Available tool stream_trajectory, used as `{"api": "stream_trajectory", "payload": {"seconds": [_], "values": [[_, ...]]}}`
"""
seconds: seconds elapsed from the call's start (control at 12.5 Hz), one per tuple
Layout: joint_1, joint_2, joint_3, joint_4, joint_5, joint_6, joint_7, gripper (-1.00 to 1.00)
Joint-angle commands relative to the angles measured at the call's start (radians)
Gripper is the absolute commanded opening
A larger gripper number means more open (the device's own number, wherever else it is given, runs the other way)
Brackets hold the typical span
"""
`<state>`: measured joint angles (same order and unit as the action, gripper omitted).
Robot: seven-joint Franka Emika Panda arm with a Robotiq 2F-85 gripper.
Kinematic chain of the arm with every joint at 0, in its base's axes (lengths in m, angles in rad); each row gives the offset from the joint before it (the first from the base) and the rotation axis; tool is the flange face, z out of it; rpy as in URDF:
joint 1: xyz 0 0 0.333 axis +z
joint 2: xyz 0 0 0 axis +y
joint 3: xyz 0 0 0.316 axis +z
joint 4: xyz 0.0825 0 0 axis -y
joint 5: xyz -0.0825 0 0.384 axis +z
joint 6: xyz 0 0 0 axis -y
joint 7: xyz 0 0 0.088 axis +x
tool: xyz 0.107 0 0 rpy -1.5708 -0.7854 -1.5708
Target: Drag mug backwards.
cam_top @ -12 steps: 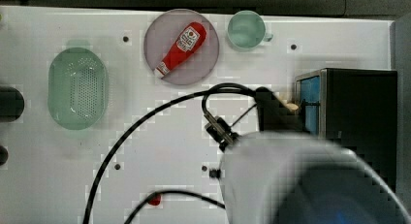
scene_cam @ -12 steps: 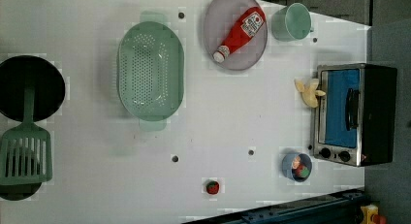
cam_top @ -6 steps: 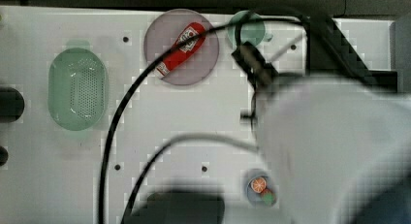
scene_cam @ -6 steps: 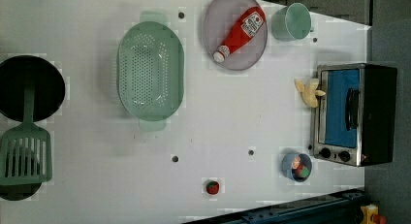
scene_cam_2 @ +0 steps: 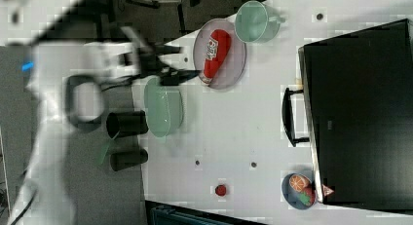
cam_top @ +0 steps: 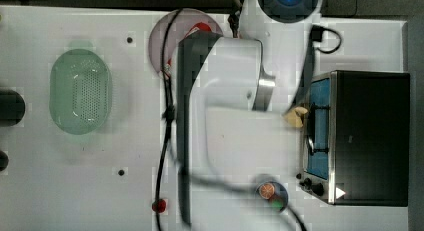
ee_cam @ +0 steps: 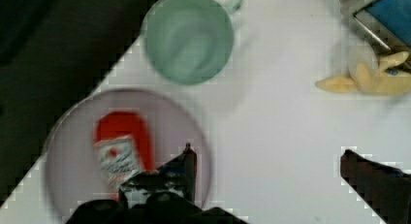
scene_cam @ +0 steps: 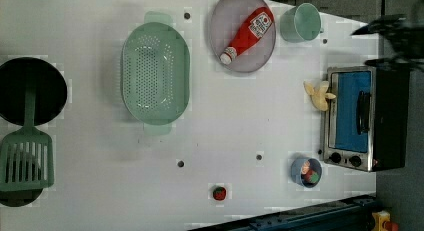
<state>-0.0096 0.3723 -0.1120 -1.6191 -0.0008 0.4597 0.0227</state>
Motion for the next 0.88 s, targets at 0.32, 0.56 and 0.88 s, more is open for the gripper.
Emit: {"api": "stream_trajectory", "payload": {"seconds": [0.32,0.56,0.88], "values": [[-0.021,0.225,-0.032,0.222,-0.022,0.019,0.472,1.0],[-0.025,0.347,-0.031,0.285,0.057,0.021,0.475,1.0],[-0.032,0.409,-0.036,0.27,0.12,0.067,0.476,1.0]]}}
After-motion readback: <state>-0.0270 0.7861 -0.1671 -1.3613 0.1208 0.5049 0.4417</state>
